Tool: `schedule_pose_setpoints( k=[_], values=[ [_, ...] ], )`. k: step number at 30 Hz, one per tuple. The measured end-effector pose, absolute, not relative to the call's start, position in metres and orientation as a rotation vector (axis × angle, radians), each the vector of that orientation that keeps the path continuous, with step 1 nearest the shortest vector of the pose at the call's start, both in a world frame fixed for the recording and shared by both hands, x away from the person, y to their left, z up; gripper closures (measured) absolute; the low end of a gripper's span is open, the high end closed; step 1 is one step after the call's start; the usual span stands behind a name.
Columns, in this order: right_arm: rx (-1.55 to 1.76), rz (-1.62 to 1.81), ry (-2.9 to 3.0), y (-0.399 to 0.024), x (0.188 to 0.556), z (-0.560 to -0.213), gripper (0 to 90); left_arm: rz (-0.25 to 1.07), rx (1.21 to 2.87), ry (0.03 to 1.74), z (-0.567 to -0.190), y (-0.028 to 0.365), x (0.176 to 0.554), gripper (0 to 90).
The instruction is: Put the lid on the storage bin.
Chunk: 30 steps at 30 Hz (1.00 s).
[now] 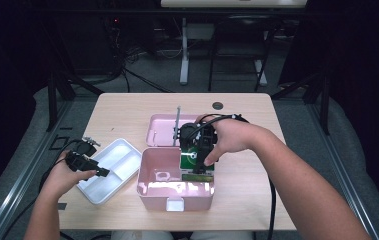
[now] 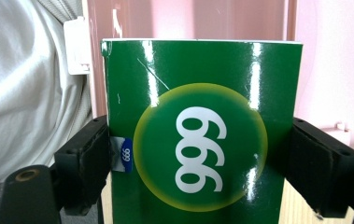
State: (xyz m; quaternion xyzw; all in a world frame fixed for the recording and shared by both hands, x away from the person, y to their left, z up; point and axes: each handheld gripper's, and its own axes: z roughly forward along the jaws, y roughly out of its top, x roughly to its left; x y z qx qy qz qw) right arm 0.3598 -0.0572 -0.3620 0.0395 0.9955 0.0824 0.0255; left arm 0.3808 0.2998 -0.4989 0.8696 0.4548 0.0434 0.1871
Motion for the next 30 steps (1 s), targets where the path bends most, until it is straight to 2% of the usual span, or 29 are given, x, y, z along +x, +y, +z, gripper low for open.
schedule_pose_setpoints(
  k=[30],
  values=[
    [0.11,0.189,3.105,-0.052,0.368,-0.427,15.7,0.112,2.454,1.282,-0.501,0.299,0.382,36.1]
  ],
)
